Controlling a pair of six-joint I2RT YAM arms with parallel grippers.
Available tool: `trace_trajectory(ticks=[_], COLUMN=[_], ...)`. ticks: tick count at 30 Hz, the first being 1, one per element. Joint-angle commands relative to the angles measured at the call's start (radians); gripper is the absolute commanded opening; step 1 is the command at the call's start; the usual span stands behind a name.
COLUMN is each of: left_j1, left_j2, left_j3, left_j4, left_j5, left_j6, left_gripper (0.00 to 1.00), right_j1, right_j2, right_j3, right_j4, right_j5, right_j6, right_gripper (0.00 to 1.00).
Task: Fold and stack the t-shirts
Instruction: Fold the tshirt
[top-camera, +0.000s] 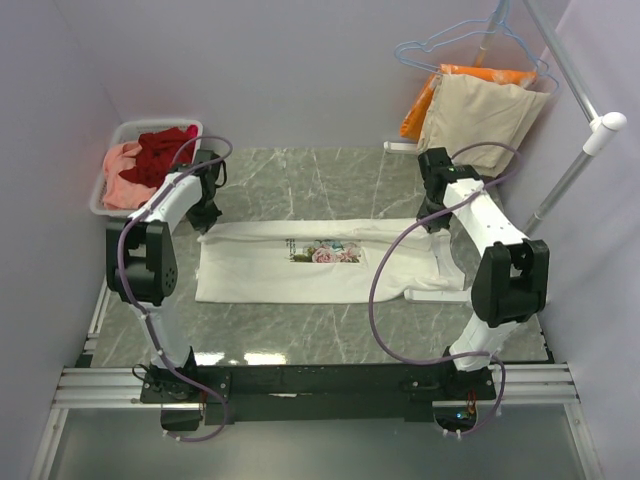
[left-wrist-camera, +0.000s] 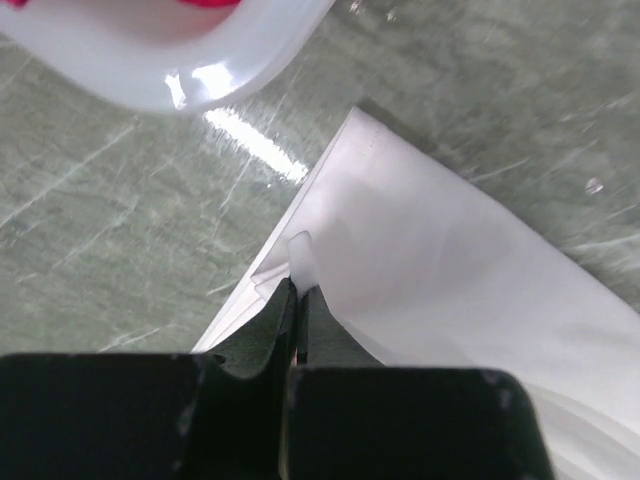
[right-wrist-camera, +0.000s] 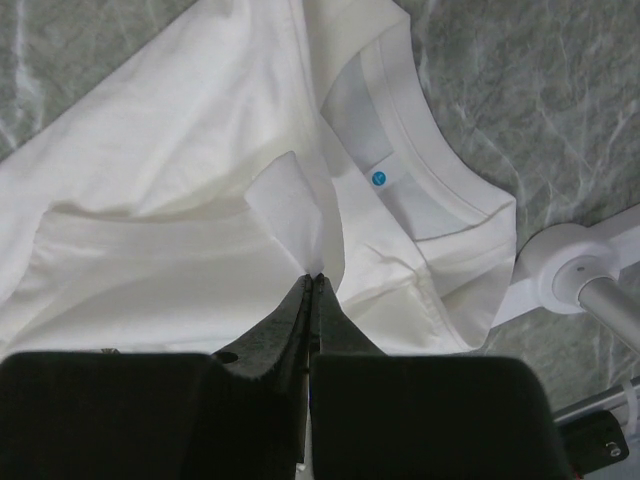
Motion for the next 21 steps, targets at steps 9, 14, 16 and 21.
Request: trace_trajectory(ticks=[9, 14, 16, 21], left_j1=[-0.003, -0.006, -0.006, -0.008], left_j2=[-0.079, -0.061, -0.053, -0.027], left_j3=[-0.091, -0.123, -0.129, -0.136], left_j4=[-0.024, -0.033, -0.035, -0.056], left_j5=[-0.008, -0.01, -0.004, -0.007], left_j6=[-0.021, -0.027, -0.034, -0.052], left_gripper=[0.01, 0.01, 0.02, 0.22], right_j1=[-0.008, -0.008, -0.007, -0.008], right_j2=[-0.107, -0.118, -0.12, -0.113], right_j3=[-0.143, -0.178, -0.186, -0.203], right_j4=[-0.028, -0.043, -0.043, -0.051], right_j5=[0.027, 0.045, 0.045, 0.062], right_j6=[0.033, 0.033, 0.033, 0.037], right_gripper=[0.0, 0.0, 0.0, 0.0])
